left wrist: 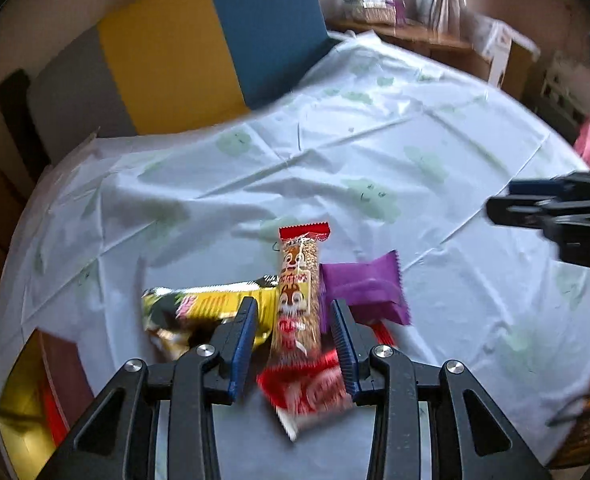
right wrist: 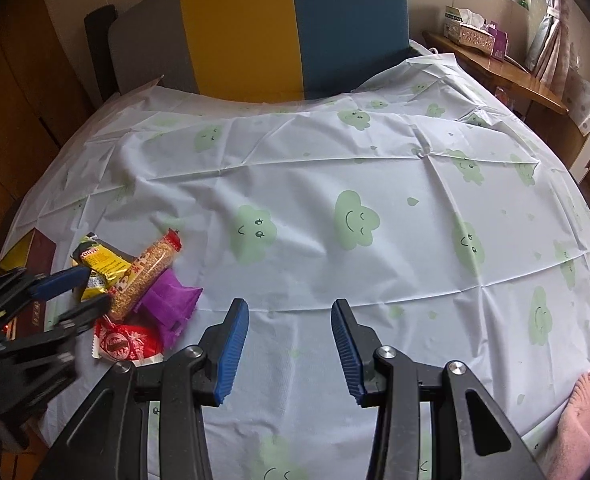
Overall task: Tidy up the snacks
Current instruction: 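Grasp the chipmunk-printed cereal bar with the left tool, then grasp the purple packet with the right tool while the left tool lifts the cereal bar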
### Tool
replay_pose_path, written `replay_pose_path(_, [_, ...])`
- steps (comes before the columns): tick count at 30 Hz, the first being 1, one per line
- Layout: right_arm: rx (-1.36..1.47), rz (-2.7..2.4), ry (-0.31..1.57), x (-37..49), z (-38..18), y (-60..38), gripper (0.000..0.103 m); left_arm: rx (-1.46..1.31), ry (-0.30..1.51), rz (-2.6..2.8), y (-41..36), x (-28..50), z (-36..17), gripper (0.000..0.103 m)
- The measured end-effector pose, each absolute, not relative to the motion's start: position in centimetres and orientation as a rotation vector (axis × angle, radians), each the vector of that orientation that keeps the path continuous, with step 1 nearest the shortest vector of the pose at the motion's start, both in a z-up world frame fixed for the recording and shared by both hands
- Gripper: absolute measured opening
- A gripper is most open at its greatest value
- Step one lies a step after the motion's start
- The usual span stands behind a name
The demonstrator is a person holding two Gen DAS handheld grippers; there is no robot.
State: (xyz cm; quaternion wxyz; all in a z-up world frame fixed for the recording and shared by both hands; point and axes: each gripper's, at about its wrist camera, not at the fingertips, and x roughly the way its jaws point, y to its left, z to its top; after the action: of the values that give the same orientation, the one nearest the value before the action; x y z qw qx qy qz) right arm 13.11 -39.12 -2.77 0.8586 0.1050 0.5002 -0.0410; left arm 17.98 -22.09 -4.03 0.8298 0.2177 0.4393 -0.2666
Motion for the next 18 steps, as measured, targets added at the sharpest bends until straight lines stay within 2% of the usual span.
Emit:
replay_pose_path(7, [0.243,-0.072,1.038,13.2,-2.5,-39.3,0.044,0.558,0.973,-0.567,-24.6,20.3,-7.5,0.038])
replay_pose_path(8, [0.24,-0.07,1.037,13.2,-2.4,-39.2,0.044,0.55,0.977,-0.575,-24.8,20.5,-7.8,0.03])
replay_pose_path(9, [0.236,-0.07,1.037,13.2,-2.4,-39.1,0.044,0.541,0.977,-0.571,-24.8,20.6,-7.8,0.029])
replay_pose_path(18, [0.209,-0.073,1.056,13.2,-2.8,-38.9,0.044,0.354,0.873,-0.597,-21.1,16.6,-3.7,0.029])
